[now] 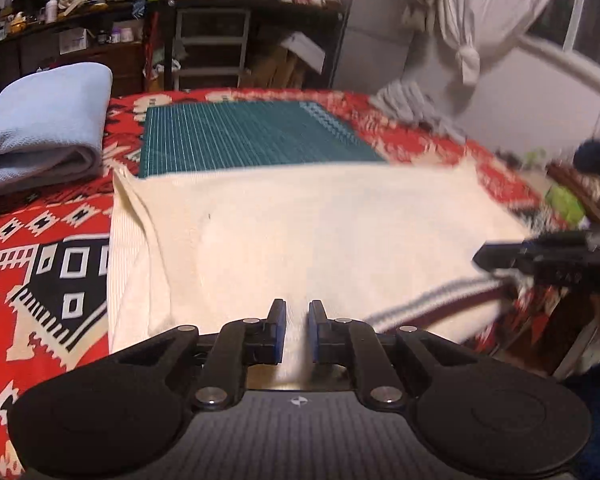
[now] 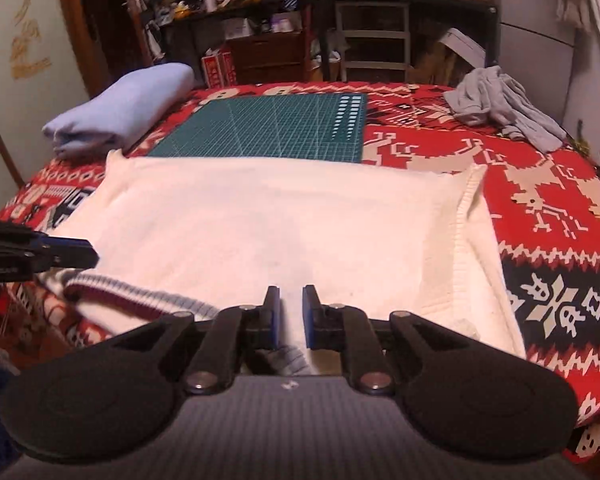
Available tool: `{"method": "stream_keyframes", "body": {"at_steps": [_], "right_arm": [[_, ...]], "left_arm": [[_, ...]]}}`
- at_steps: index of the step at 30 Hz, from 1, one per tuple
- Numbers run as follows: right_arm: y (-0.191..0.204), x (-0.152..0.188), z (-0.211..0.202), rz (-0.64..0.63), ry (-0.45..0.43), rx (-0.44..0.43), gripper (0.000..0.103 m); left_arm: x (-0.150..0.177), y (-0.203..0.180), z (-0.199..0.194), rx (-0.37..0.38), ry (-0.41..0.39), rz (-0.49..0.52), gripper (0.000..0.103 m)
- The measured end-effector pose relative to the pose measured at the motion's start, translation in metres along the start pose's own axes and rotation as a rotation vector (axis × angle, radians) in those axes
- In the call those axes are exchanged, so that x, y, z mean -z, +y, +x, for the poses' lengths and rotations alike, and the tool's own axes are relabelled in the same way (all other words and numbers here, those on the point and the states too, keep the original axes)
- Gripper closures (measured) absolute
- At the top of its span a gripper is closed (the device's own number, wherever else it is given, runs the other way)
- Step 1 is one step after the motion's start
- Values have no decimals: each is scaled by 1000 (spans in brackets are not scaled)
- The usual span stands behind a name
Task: Fold clothes
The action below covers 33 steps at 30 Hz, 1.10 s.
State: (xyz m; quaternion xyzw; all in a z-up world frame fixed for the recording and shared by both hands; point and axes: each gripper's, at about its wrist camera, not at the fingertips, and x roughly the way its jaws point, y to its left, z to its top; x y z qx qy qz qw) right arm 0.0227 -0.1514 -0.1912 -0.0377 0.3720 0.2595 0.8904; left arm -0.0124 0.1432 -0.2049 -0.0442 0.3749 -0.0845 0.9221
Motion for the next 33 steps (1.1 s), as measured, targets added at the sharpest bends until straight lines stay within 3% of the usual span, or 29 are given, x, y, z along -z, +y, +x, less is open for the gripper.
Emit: {"method": "stream_keyframes", "body": {"at_steps": [7,15,21,25,33], "right_arm": [[-21,17,-22,48,15,19,93],[-40,23,-38,119,-7,12,91],[-41,7,-32,87,-38,84,90],[-46,10,-22,51,-4,149,91],[-57,29,-38,75,3,129,92]], "left_arm": [[16,8,-19,3,22,3,91],[8,5,-25,-16,-21,-6,92],[-3,8,-17,-58,-36,-11,90],[0,25,-7,-117,-8,-65,90],[20,29,-30,-120,-16,-44,91]]}}
